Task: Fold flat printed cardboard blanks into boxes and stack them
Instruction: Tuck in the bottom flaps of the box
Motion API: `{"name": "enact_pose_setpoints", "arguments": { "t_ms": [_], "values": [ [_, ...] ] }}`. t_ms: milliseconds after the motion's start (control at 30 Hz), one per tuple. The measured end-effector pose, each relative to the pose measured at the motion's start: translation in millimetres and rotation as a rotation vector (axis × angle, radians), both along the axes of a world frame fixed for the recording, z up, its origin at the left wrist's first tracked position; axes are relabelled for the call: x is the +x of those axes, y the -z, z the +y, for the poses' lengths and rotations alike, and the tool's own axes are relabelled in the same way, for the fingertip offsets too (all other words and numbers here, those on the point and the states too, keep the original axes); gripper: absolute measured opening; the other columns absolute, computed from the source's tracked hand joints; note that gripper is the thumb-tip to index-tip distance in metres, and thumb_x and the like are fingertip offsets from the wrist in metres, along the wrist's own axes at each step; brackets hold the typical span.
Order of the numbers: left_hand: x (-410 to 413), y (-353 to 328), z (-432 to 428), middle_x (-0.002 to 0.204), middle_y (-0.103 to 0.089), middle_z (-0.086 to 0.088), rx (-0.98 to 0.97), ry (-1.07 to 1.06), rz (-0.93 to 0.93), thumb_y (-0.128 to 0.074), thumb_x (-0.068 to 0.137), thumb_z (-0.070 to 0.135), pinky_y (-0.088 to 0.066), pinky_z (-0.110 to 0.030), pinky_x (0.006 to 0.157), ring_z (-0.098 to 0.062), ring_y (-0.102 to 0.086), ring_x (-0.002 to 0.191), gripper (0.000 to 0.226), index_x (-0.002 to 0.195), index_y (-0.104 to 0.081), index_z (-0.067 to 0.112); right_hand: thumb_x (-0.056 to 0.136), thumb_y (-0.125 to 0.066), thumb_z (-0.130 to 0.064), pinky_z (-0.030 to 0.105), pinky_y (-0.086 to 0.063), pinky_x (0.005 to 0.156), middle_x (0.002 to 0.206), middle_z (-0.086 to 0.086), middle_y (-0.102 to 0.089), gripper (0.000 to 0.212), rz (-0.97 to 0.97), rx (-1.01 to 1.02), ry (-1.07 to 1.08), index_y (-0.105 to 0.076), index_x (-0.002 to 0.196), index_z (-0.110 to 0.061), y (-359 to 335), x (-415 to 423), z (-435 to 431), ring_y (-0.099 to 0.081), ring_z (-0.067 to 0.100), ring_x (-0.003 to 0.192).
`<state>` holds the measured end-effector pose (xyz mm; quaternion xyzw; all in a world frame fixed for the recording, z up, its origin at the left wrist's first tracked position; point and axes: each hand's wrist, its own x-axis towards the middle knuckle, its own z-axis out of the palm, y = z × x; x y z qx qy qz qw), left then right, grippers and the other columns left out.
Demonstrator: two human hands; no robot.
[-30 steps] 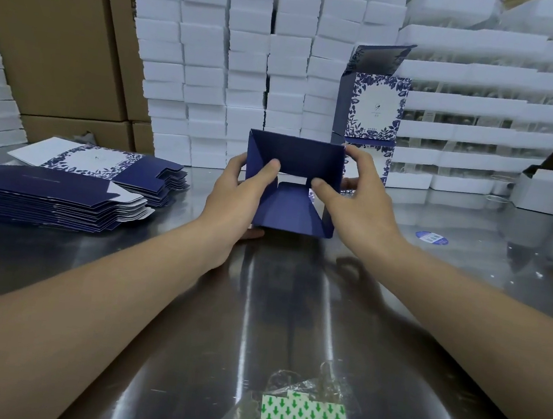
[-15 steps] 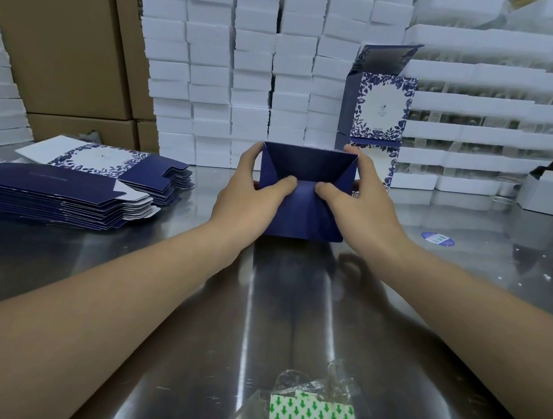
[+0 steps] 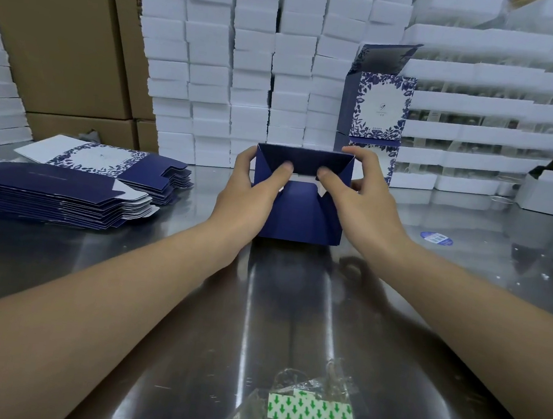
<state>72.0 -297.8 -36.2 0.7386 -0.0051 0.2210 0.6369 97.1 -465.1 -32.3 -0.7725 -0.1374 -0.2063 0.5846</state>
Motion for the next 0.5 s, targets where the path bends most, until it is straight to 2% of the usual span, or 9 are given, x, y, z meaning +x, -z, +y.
{"name": "enact_pose_setpoints", "arguments": {
  "t_ms": [67, 133, 233, 300, 367, 500],
  "values": [
    [-0.4, -0.5, 0.0, 0.123, -0.070, 0.021, 0.000, 0.007, 0.007, -0.069, 0.096, 0.055, -0.051, -0.024, 0.088, -0.002, -0.067, 0.112, 0.058, 0.148, -0.046, 0.044, 0.095, -0.067, -0.051, 0.048, -0.055, 0.098, 0.108, 0.009, -0.071, 0.046, 0.003, 0.005, 0.001, -0.048, 0.137, -0.049, -0.4, -0.3, -0.7, -0.069, 0.020, 0.102],
    [-0.5, -0.7, 1.1, 0.123, -0.073, 0.018, 0.011, 0.036, 0.028, -0.075, 0.094, 0.048, -0.055, -0.028, 0.092, -0.006, -0.070, 0.111, 0.057, 0.145, -0.049, 0.044, 0.094, -0.069, -0.049, 0.046, -0.054, 0.101, 0.115, 0.003, -0.070, 0.057, 0.020, 0.006, -0.028, -0.044, 0.146, -0.046, -1.0, -0.6, -0.7, -0.067, 0.017, 0.109],
    [1.2, 2.5, 3.8, 0.115, -0.076, 0.021, 0.069, 0.080, 0.033, -0.079, 0.090, 0.025, -0.054, -0.018, 0.081, -0.001, -0.073, 0.102, 0.051, 0.133, -0.056, 0.043, 0.090, -0.077, -0.041, 0.045, -0.052, 0.106, 0.128, 0.000, -0.067, 0.068, 0.046, -0.057, -0.063, -0.048, 0.151, -0.033, 0.1, -0.5, -0.8, -0.064, 0.018, 0.118],
    [3.1, 4.9, 5.1, 0.112, -0.076, 0.022, 0.088, 0.085, 0.024, -0.079, 0.089, 0.016, -0.053, -0.015, 0.079, 0.000, -0.073, 0.101, 0.052, 0.128, -0.058, 0.043, 0.088, -0.081, -0.032, 0.047, -0.053, 0.104, 0.126, 0.002, -0.068, 0.053, 0.041, -0.105, -0.080, -0.059, 0.137, -0.032, 1.9, -0.2, -1.0, -0.065, 0.022, 0.117],
    [4.7, 6.2, 5.8, 0.110, -0.076, 0.023, 0.088, 0.067, 0.011, -0.080, 0.087, 0.014, -0.056, -0.021, 0.083, -0.002, -0.073, 0.102, 0.052, 0.121, -0.058, 0.046, 0.088, -0.081, -0.023, 0.049, -0.055, 0.101, 0.123, 0.004, -0.069, 0.040, 0.031, -0.112, -0.102, -0.064, 0.123, -0.033, 3.1, -0.1, -1.7, -0.066, 0.025, 0.115],
    [4.2, 8.0, 6.4, 0.122, -0.072, 0.019, 0.105, 0.035, -0.019, -0.084, 0.082, 0.018, -0.058, -0.034, 0.098, -0.008, -0.070, 0.112, 0.064, 0.130, -0.052, 0.047, 0.088, -0.081, -0.020, 0.050, -0.056, 0.099, 0.125, 0.005, -0.067, 0.042, -0.001, -0.121, -0.107, -0.064, 0.122, -0.037, 3.1, 1.4, -2.1, -0.066, 0.026, 0.114]
  ]
}}
